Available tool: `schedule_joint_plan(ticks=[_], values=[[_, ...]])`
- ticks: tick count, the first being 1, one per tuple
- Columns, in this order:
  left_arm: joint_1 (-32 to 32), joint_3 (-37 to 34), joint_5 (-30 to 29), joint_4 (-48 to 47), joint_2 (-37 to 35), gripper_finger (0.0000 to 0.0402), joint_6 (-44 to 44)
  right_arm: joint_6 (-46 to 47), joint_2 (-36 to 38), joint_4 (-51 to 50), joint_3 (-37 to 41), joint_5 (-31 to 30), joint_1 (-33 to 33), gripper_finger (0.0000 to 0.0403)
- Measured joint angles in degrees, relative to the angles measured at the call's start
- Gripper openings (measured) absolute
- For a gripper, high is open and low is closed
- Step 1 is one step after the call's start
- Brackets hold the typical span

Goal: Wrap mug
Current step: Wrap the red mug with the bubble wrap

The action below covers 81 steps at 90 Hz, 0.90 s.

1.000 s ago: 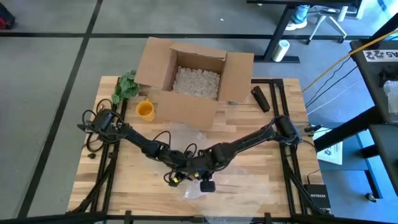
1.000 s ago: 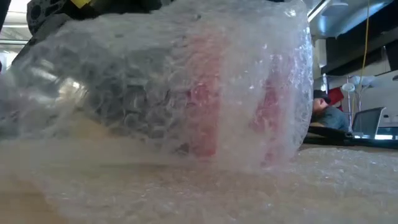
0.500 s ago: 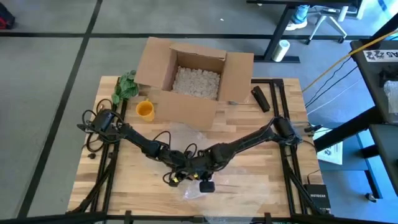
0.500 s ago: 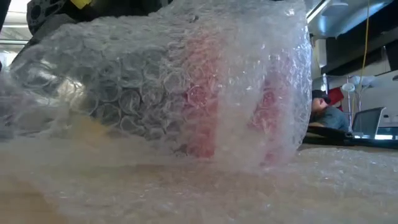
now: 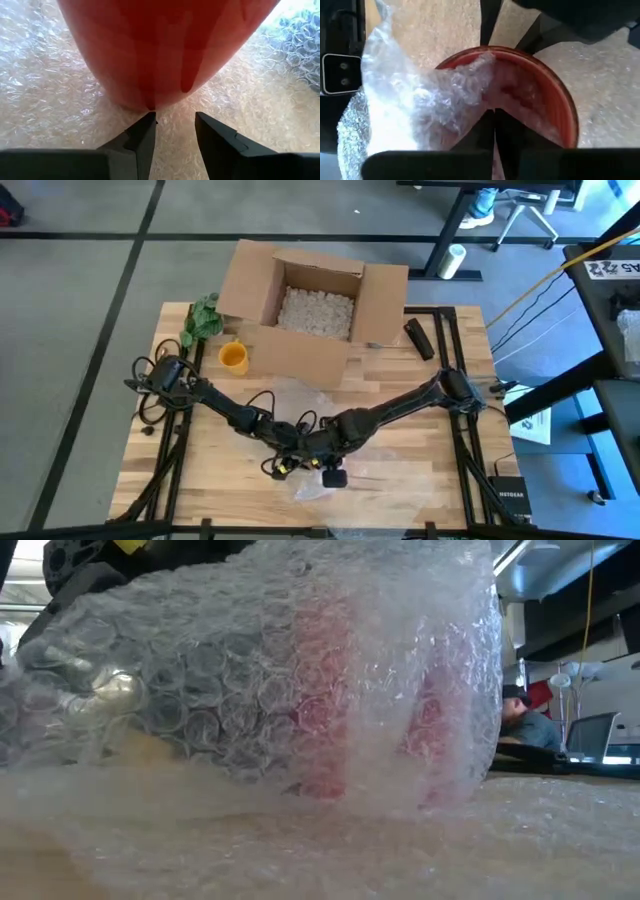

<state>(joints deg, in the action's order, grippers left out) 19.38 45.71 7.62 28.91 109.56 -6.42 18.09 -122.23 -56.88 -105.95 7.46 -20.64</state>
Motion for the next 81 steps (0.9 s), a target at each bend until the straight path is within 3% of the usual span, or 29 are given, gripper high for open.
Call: schedule_joint_plan(ticks=[21,51,65,81], values=[[0.0,0.0,0.0,0.1,0.0,0.0121,0.0,-0.1,0.1,-5.3,-4.5,-2.0,-0.2,0.0],[0.0,0.0,0.0,0.0,0.0,0.0121,0.0,-0.4,0.1,-5.5,-5.7,-3.0,-0.4,0.0],[0.0,0.0,0.0,0.0,0.0,0.0121,0.0,-0.5,0.1,-2.0,-5.5,-3.0,-0.4,0.0],[0.0,0.0,0.0,0.0,0.0,0.0121,0.0,-0.6,0.3,6.2,0.8,-0.4,-0.4,0.0]])
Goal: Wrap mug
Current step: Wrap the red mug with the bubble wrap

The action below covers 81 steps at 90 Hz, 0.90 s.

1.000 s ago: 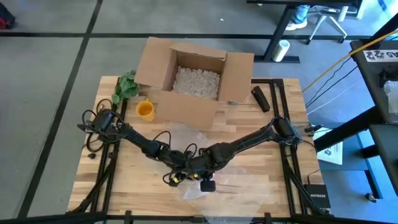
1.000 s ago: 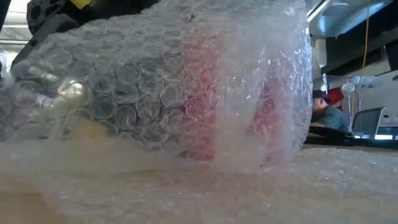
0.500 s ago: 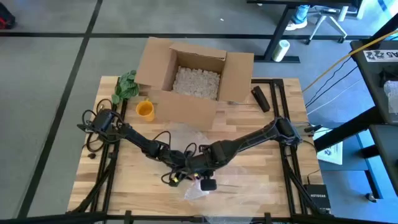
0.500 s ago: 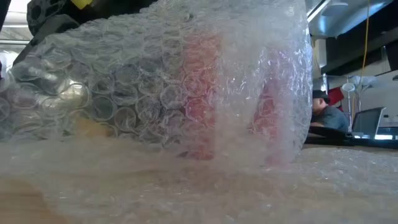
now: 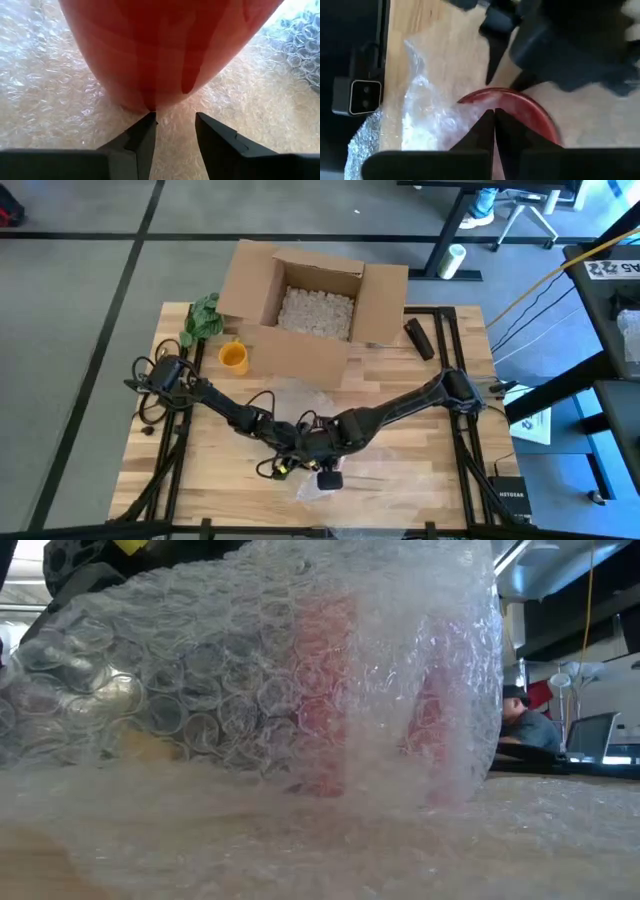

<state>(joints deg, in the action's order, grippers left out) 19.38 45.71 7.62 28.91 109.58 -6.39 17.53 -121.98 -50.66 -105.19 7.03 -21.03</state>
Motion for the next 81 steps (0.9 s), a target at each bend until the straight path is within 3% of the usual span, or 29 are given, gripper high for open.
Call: schedule_joint_plan(ticks=[34,81], values=[[0.0,0.0,-0.3,0.0,0.0,0.0121,0.4,3.9,0.7,10.8,15.1,6.1,1.1,0.0],[0.0,0.0,-2.9,0.0,0.0,0.0121,0.4,1.7,-0.4,9.0,6.2,5.6,0.7,0.0]])
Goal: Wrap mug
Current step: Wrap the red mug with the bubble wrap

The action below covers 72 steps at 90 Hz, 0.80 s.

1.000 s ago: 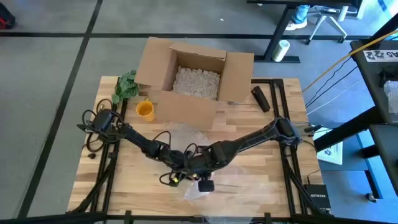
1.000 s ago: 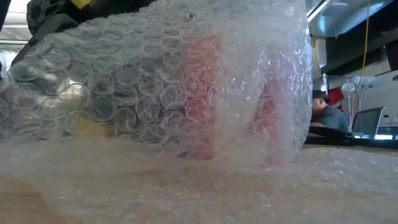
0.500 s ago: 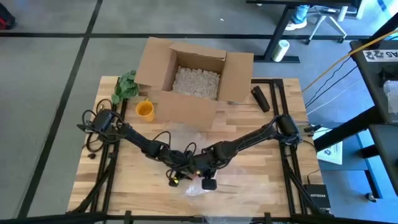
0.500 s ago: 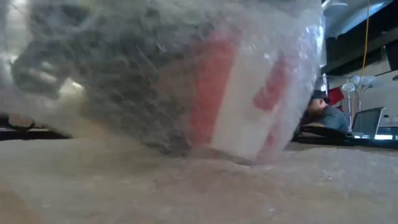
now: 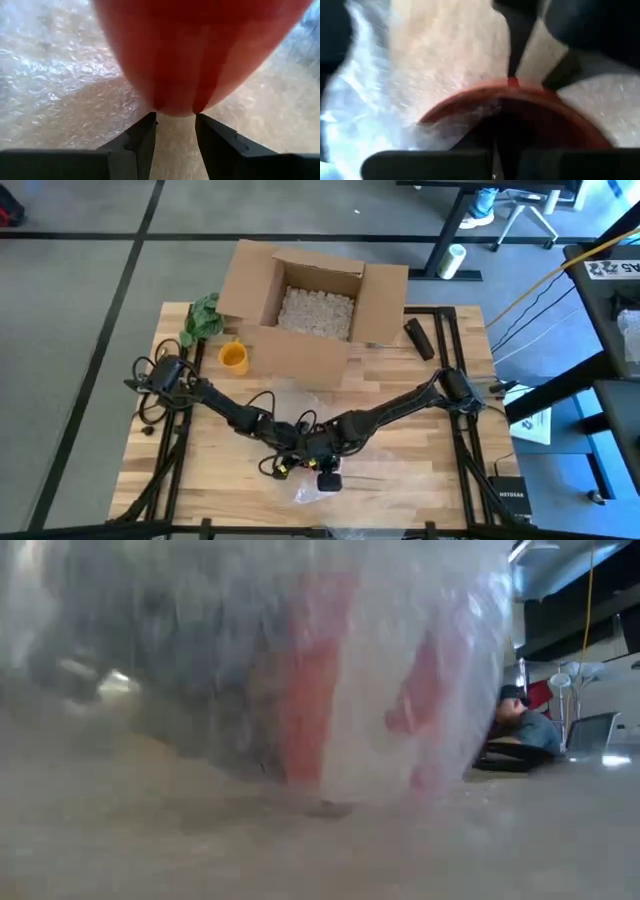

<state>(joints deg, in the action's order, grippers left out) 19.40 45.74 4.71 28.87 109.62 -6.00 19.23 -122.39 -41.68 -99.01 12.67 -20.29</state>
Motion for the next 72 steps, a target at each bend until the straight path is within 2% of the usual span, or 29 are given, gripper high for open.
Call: schedule_joint_plan(ticks=[12,31,54,72], values=[[0.0,0.0,-2.3,0.6,0.0,0.0121,0.0,-0.2,0.0,-6.3,-2.8,-2.4,0.0,0.0],[0.0,0.0,-2.5,3.2,0.0,0.0121,0.0,-0.3,0.1,-13.3,-6.5,-4.1,0.0,0.0],[-0.1,0.0,-2.5,2.9,0.0,0.0121,0.2,-1.7,0.2,-13.8,-10.8,-4.6,-1.2,0.0],[-0.2,0.0,-2.5,-0.2,0.0,0.0121,0.1,-1.6,0.3,-14.1,-11.0,-5.1,-2.1,0.0]])
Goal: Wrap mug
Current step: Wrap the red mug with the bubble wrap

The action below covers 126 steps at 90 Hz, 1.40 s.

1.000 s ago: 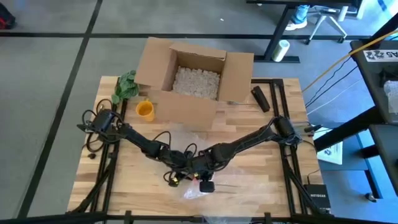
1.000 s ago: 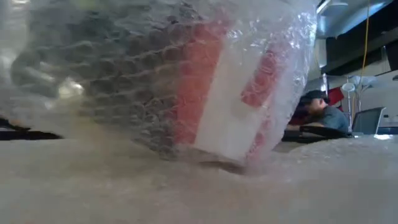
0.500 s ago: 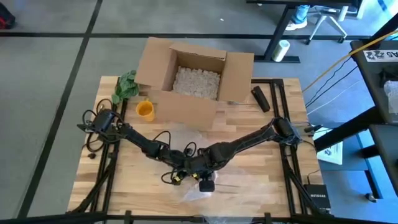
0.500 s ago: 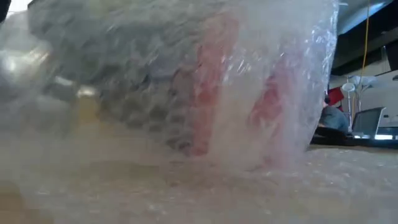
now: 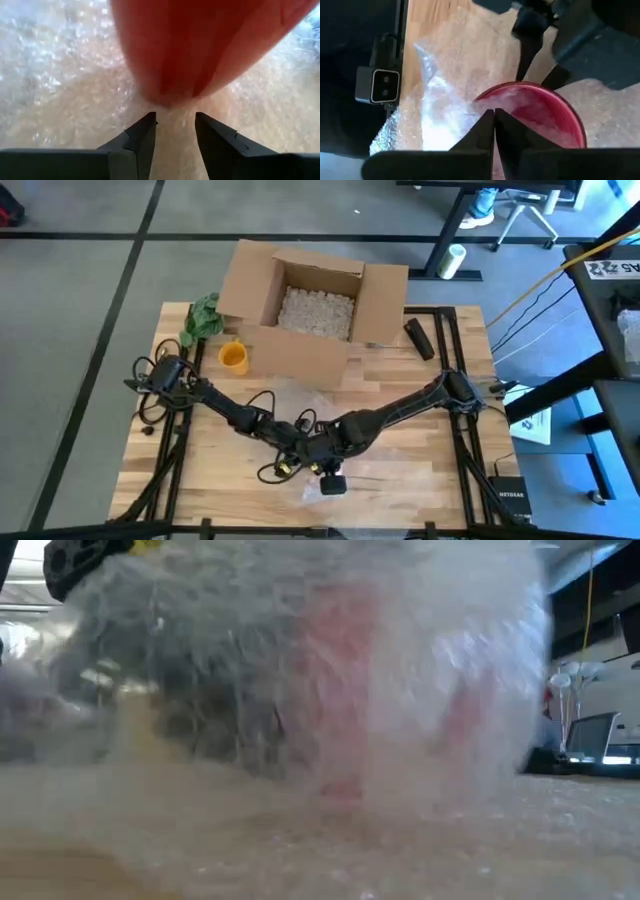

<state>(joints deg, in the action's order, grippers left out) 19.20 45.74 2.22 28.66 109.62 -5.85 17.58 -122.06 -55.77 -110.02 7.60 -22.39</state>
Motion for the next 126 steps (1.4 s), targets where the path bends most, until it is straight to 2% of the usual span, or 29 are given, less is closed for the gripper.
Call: schedule_joint_plan(ticks=[19,37,63,84,91,103,126], values=[[-0.7,0.0,0.1,2.7,0.0,0.0121,-1.0,0.6,0.0,-1.0,0.0,-0.9,-1.2,0.0],[-2.1,0.0,0.0,5.1,0.0,0.0121,-1.2,2.3,2.1,-2.7,0.0,-6.9,-3.4,0.0],[-3.6,0.0,0.1,-8.2,-3.7,0.0121,-2.6,5.8,6.1,-3.1,0.0,-18.8,-7.8,0.0],[-3.5,0.0,-0.6,-15.7,-10.6,0.0121,-1.4,6.5,6.1,-3.8,0.0,-20.2,-8.4,0.0],[-3.2,0.0,-2.8,-19.7,-13.0,0.0121,-1.2,6.8,6.0,-4.0,0.0,-20.8,-8.3,0.0],[-2.6,0.1,-10.5,-31.5,-17.2,0.0121,-3.2,7.3,5.9,-4.5,0.0,-21.6,-8.4,0.0],[-2.6,0.0,-24.1,-54.1,-23.2,0.0121,-16.7,8.7,5.9,-6.4,0.0,-22.2,-8.4,0.0]])
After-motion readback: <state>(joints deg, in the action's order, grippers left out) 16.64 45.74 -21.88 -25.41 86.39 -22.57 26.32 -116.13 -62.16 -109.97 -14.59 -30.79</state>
